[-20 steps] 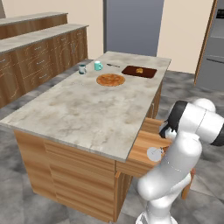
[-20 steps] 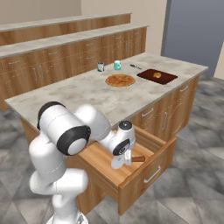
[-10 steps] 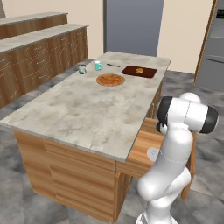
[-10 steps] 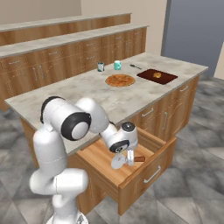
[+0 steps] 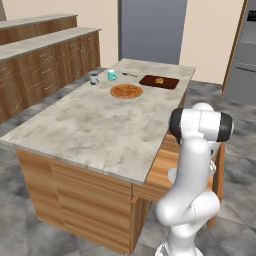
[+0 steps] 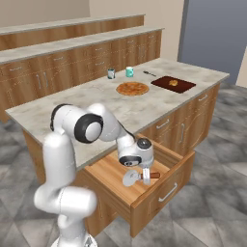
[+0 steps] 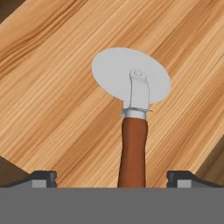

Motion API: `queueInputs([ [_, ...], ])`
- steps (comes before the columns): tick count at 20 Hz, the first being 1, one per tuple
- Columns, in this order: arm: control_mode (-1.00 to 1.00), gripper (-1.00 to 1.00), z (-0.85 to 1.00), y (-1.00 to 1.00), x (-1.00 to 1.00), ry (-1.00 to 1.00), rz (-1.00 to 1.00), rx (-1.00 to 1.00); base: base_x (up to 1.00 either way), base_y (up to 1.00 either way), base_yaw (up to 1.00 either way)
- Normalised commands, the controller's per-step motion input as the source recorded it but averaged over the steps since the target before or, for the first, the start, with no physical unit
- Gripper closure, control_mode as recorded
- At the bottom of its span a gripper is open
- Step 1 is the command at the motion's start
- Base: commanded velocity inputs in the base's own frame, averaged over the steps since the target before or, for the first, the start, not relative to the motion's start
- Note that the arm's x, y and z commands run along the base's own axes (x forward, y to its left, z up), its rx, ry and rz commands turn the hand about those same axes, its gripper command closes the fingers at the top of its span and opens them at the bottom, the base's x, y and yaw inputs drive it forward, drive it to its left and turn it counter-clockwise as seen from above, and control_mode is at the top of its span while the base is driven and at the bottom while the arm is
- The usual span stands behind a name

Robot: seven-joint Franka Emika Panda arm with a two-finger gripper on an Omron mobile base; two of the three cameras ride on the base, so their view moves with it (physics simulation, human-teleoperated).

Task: Take the pizza cutter from the drawer on the right and place it on the dining counter for cutting.

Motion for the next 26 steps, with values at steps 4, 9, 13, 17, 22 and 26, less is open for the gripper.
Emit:
queueInputs([
  [4,-1.0,-1.0,-0.16,-0.01,0.21,0.0,0.01,0.0,0.0,0.0,0.0],
  [9,-1.0,-1.0,-0.09,-0.04,0.2,0.02,0.0,0.0,0.0,0.0,0.0],
  [13,-1.0,-1.0,-0.04,-0.11,0.2,0.01,0.01,0.0,0.0,0.0,0.0],
  [17,-1.0,-1.0,0.0,-0.11,0.33,0.04,0.0,0.03,0.0,0.0,0.0],
  [22,-1.0,-1.0,0.0,-0.08,0.38,0.06,0.0,0.01,0.0,0.0,0.0],
  [26,-1.0,-1.0,0.0,-0.1,0.36,0.07,0.01,0.01,0.0,0.0,0.0],
])
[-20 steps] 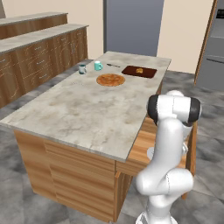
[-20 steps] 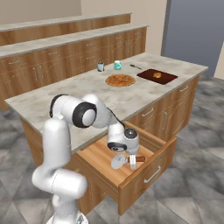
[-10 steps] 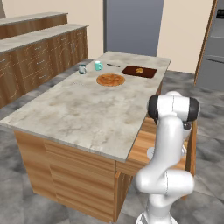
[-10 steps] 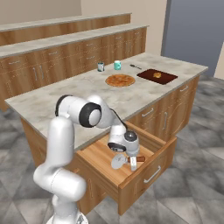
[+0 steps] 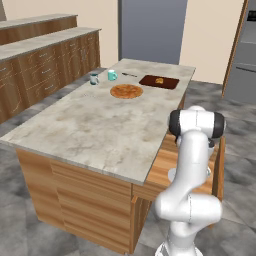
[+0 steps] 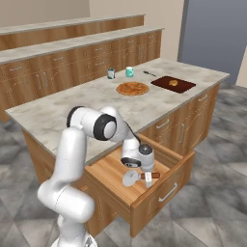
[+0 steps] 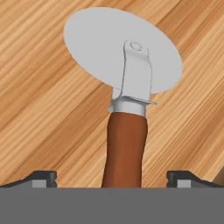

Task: Take the pizza cutter from the drawer on the right and place it on the dining counter for cutting.

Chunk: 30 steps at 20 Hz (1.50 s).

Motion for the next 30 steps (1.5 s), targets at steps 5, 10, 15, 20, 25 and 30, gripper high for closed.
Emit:
queueInputs([
  [5,-1.0,-1.0,0.0,-0.09,0.35,0.06,0.01,0.01,0.0,0.0,0.0],
  [10,-1.0,-1.0,-0.06,-0.11,0.23,0.06,0.02,0.02,0.0,0.0,0.0],
  [15,-1.0,-1.0,-0.18,-0.09,0.02,0.06,0.03,0.01,0.0,0.0,0.0],
  [20,-1.0,-1.0,-0.21,-0.06,0.04,0.05,0.03,0.0,0.0,0.0,0.0],
  [25,-1.0,-1.0,-0.26,0.0,0.11,0.01,0.01,0.0,0.0,0.0,0.0],
  [30,-1.0,1.0,-0.25,0.0,0.1,0.01,0.0,0.0,0.0,0.0,0.0],
])
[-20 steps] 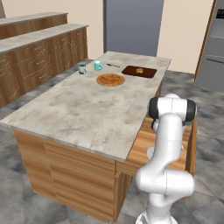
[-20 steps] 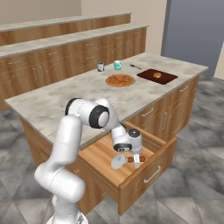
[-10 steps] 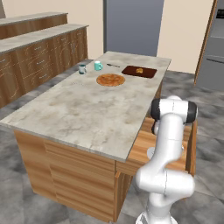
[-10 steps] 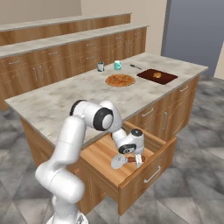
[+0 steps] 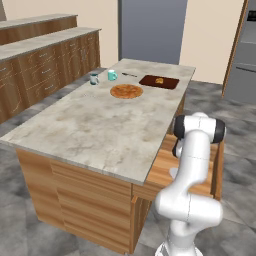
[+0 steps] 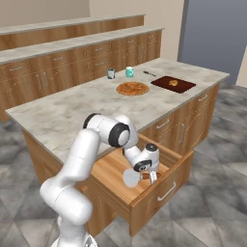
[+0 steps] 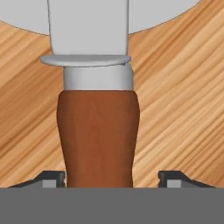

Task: Take the pizza cutter from the drawer on the right and place it on the dining counter for cutting.

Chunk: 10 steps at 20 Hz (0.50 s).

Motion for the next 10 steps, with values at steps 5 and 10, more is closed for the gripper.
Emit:
queueInputs([
  [5,-1.0,1.0,0.0,0.0,0.01,0.04,0.0,0.0,0.0,0.0,0.0],
  [10,-1.0,1.0,0.15,-0.01,0.01,0.02,0.0,0.0,0.0,0.0,0.0],
])
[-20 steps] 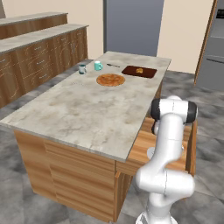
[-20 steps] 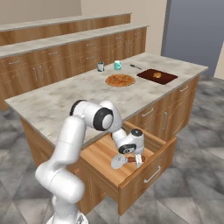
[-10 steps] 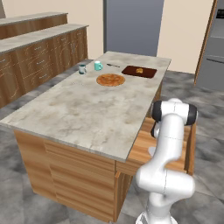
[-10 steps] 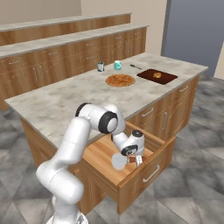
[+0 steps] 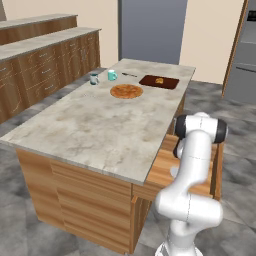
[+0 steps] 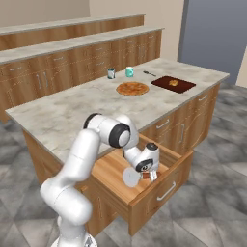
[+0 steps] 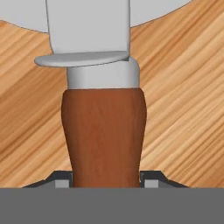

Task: Take the pizza cutter from the drawer on the right and place it on the dining counter for cutting.

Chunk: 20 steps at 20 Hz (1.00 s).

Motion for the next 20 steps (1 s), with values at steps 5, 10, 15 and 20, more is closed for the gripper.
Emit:
queueInputs([
  [5,-1.0,1.0,0.9,-0.02,-0.06,0.06,0.0,0.0,0.0,0.0,0.0],
  [10,-1.0,1.0,1.0,0.09,-0.18,0.06,-0.01,0.0,0.0,0.0,0.0],
  [15,-1.0,1.0,1.0,0.05,-0.3,0.05,0.0,0.0,0.0,0.0,0.0],
  [20,-1.0,1.0,1.0,0.0,-0.32,0.1,0.0,0.0,0.0,0.0,0.0],
])
